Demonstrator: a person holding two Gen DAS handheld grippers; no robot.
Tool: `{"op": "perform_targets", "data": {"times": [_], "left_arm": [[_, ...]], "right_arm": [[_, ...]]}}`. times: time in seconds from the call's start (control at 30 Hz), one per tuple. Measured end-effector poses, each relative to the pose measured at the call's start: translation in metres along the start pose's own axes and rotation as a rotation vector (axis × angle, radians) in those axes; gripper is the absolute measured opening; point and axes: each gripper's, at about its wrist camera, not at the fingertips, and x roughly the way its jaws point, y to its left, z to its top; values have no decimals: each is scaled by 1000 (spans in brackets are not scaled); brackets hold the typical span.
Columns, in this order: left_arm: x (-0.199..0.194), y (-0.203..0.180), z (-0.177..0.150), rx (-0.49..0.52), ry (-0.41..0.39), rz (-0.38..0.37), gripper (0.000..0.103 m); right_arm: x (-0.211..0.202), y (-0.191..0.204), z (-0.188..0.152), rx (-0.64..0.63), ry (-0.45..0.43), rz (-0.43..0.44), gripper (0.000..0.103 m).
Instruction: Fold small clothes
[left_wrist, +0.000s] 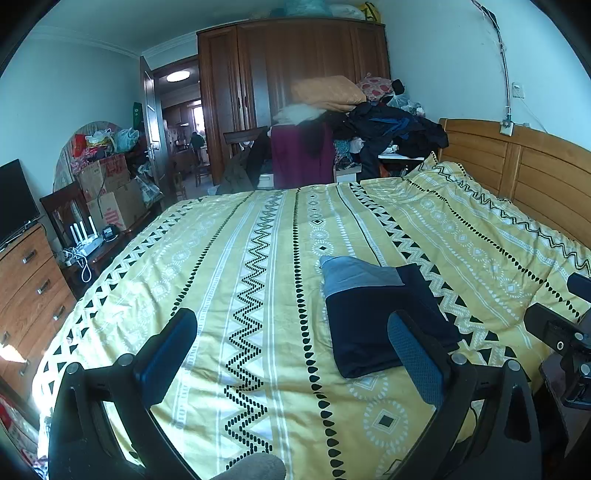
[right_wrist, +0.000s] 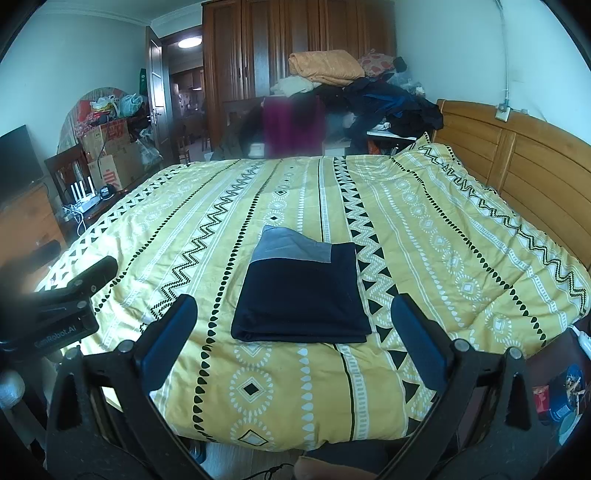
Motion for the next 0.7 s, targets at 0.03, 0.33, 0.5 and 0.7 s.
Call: {"op": "perform_targets", "data": {"times": [0.03, 0.33, 0.5, 0.7], "left_arm": [[1, 0, 0, 0, 0, 1, 103], [4, -1, -4, 2, 17, -1, 103], [8, -2, -6, 8, 30, -5, 103], [19, -4, -11, 14, 56, -13, 103]], "right_arm": [[1, 0, 0, 0, 2, -1, 103], [7, -2, -3, 9, 17, 2, 103], [11, -5, -5, 25, 23, 7, 103], [24, -15, -9, 54, 56, 2, 103]]}}
